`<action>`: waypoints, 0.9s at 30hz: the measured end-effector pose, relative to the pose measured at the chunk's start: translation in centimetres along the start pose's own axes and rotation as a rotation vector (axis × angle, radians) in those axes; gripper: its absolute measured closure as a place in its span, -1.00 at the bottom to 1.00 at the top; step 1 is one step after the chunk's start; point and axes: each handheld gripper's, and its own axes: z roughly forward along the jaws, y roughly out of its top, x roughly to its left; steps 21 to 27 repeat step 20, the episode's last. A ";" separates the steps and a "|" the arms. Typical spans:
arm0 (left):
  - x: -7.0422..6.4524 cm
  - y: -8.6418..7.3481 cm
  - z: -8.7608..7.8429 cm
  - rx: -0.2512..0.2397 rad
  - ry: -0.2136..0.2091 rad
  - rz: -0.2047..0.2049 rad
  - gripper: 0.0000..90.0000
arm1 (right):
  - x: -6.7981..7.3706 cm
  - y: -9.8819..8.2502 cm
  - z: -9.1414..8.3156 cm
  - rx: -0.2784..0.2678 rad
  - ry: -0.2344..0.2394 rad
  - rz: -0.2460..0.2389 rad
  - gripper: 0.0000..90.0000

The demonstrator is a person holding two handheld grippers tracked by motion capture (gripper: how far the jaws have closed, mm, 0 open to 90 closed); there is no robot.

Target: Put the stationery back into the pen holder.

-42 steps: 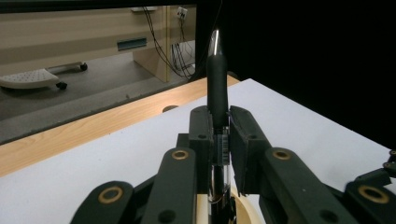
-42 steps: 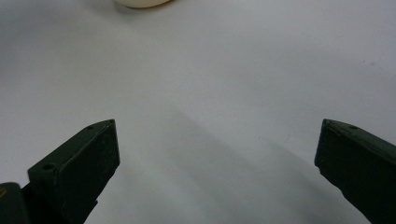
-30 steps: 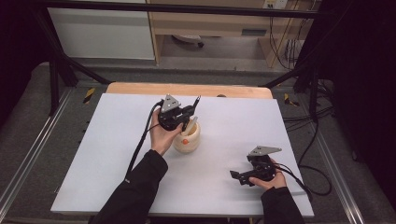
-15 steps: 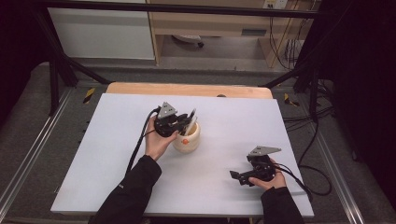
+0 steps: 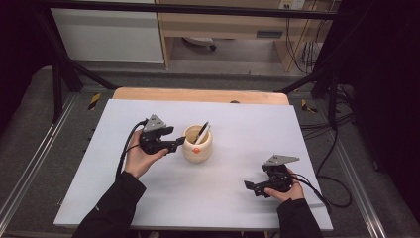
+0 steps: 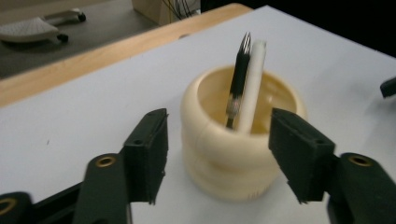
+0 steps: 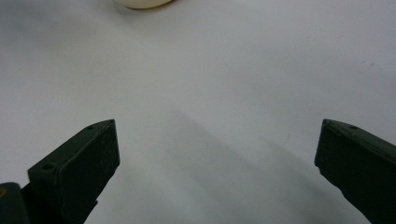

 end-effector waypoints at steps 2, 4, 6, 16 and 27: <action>0.5 -1.2 -0.5 0.021 0.004 -0.001 -0.31 | 0.0 0.0 0.0 0.000 0.000 0.001 -0.98; 1.0 -2.3 -1.0 0.033 0.011 -0.009 -0.42 | 0.0 0.0 0.0 0.000 0.000 -0.001 -0.98; 1.5 -3.5 -1.5 0.045 0.014 -0.023 -0.53 | 0.0 0.0 0.0 0.001 0.002 -0.003 -0.98; 2.5 -8.8 -3.4 0.127 0.059 -0.052 -0.85 | 0.0 0.0 0.0 0.000 0.000 -0.002 -0.98; 2.6 -9.6 -3.9 0.135 0.056 -0.061 -0.86 | 0.0 0.0 0.0 -0.001 -0.002 0.000 -0.98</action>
